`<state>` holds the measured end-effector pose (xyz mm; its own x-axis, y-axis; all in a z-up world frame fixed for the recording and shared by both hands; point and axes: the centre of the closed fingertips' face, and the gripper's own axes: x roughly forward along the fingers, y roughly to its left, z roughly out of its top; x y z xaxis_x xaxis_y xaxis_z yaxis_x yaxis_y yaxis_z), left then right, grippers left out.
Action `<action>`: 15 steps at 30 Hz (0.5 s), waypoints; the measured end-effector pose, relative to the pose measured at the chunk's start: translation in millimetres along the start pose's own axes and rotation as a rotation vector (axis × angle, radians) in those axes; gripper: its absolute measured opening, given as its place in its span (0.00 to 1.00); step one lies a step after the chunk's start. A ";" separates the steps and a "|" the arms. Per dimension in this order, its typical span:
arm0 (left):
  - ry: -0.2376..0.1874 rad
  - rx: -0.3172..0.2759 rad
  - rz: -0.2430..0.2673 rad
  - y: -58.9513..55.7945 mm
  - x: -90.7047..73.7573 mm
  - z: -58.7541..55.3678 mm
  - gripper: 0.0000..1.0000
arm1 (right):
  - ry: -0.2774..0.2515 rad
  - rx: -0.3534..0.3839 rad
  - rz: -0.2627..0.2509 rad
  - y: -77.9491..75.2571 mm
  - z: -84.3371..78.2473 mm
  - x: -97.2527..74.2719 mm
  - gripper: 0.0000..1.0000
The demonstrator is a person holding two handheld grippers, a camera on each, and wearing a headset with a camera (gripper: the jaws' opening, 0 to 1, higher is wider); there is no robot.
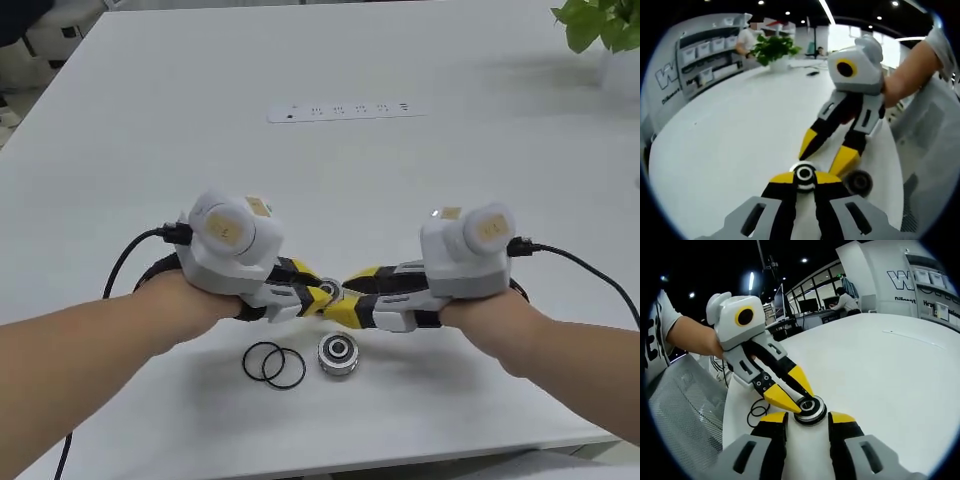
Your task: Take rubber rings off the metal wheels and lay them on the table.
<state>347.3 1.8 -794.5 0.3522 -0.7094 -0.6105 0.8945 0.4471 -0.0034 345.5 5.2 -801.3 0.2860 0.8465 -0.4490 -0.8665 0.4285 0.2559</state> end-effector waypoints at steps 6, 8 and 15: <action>0.000 0.003 0.002 0.6 -0.1 -0.5 0.13 | 0.021 -0.038 -0.003 0.9 -3.6 1.9 0.25; 0.000 0.003 0.004 0.4 -0.3 -0.5 0.13 | 0.018 -0.047 -0.014 -1.2 -2.7 1.4 0.23; -0.001 0.002 0.005 -0.3 -0.9 -0.1 0.13 | 0.038 -0.064 -0.020 -2.0 -5.6 -0.5 0.19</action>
<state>346.7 2.4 -794.0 0.3568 -0.7080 -0.6095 0.8933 0.4495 0.0008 344.8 2.1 -806.3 0.2884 0.8250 -0.4860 -0.8858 0.4226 0.1917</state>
